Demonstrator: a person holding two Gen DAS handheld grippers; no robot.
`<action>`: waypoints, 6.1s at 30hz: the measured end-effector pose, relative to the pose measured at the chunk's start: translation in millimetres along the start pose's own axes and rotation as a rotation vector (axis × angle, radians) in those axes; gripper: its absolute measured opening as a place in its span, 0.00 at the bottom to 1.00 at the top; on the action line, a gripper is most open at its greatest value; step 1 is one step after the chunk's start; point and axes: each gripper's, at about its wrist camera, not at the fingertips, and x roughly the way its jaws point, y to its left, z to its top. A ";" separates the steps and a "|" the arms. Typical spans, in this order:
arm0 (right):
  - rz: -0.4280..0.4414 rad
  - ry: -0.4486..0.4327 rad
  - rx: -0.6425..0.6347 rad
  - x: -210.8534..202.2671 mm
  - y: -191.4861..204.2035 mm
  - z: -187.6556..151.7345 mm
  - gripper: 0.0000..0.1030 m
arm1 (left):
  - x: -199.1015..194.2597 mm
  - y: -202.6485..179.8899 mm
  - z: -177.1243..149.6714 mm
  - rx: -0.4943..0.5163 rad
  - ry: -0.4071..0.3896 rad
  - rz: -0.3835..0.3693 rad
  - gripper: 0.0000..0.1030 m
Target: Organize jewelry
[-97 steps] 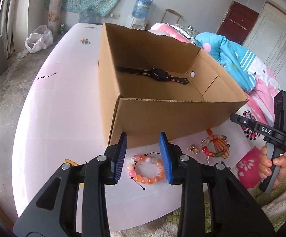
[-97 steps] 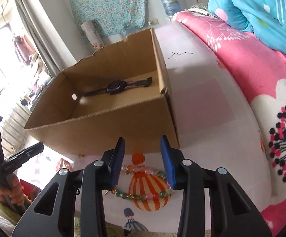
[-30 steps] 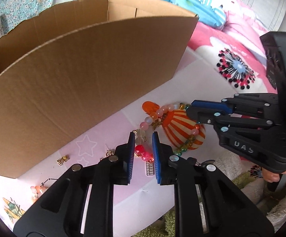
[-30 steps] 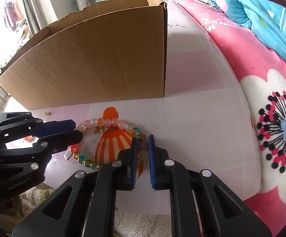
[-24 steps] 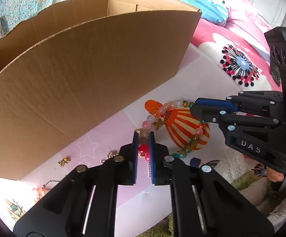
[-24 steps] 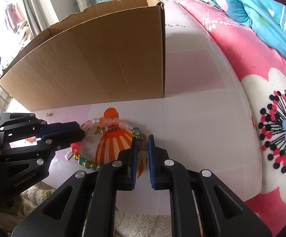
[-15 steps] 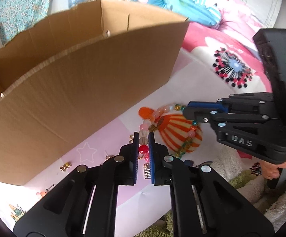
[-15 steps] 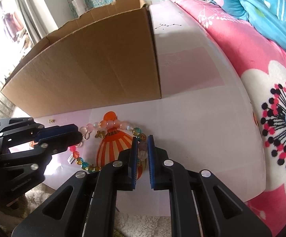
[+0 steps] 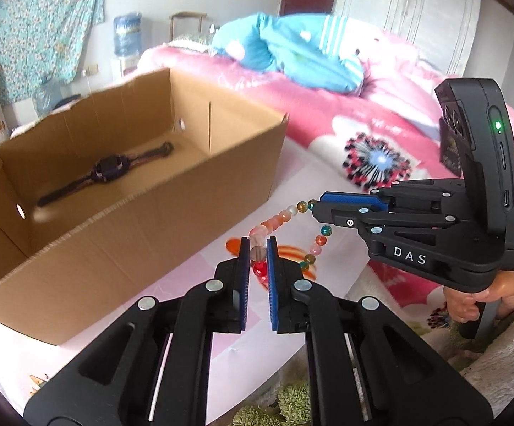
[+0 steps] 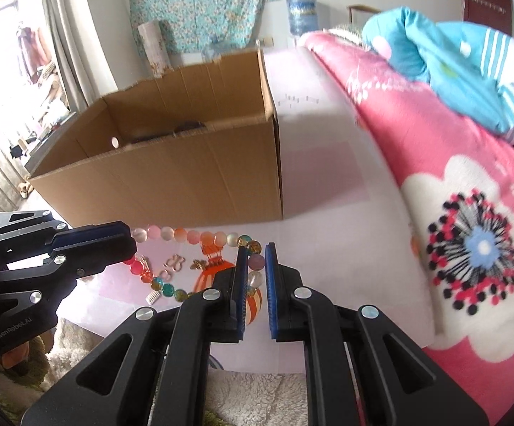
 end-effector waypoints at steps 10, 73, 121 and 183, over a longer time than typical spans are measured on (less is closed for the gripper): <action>0.055 -0.207 -0.151 -59.2 34.9 48.5 0.10 | -76.8 10.6 33.3 0.020 -0.241 0.050 0.08; 0.495 -0.155 0.105 -31.5 29.1 101.9 0.78 | -89.0 80.8 2.6 -0.288 -0.158 0.255 0.53; -0.056 -0.021 -0.069 -16.9 -43.4 7.6 0.90 | -17.7 39.5 64.1 -0.193 -0.127 0.316 0.58; 0.097 0.028 -0.101 8.0 41.8 -21.9 0.78 | 5.1 49.3 -72.8 -0.195 0.076 0.152 0.30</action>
